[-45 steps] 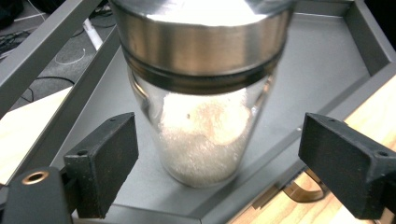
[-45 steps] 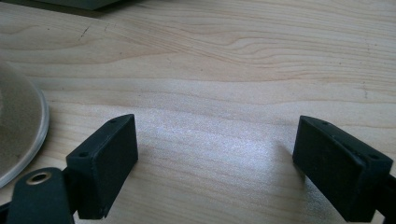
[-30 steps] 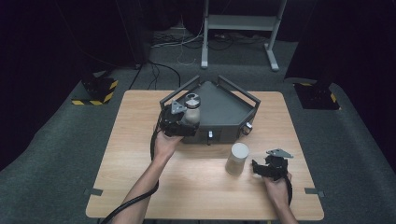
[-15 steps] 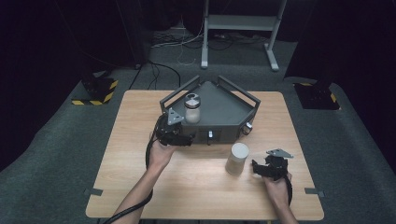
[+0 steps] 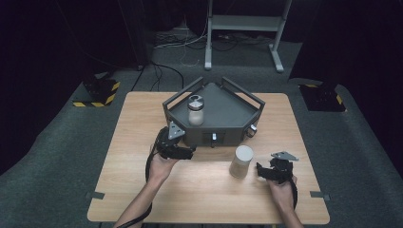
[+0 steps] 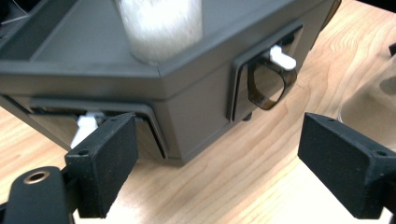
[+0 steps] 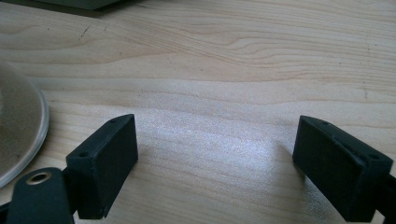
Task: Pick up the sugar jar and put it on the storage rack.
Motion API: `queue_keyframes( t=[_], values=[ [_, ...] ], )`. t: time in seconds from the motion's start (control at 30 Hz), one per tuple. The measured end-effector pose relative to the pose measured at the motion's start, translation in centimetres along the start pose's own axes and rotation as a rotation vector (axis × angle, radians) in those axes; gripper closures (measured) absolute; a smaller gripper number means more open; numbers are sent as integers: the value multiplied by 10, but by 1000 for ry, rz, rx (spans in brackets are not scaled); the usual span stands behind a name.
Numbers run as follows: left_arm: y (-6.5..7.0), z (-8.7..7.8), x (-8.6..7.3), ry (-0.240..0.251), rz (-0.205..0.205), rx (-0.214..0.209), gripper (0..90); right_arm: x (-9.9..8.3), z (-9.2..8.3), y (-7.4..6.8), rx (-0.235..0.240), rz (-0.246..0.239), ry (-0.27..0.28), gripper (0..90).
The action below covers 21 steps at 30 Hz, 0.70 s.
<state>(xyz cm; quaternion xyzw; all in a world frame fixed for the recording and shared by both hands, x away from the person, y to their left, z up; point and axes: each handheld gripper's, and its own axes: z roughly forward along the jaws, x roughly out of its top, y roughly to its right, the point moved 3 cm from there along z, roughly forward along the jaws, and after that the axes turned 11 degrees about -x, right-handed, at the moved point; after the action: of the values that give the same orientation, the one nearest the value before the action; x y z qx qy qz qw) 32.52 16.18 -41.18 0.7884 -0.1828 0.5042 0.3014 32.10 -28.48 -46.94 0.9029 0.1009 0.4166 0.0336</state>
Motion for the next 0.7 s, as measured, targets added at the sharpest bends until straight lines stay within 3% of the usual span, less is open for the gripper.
queue_keyframes(
  t=[0.7],
  values=[
    [-14,2,-41,-62,-62,16,123,0,0,0,0,0,0,134]
  ],
)
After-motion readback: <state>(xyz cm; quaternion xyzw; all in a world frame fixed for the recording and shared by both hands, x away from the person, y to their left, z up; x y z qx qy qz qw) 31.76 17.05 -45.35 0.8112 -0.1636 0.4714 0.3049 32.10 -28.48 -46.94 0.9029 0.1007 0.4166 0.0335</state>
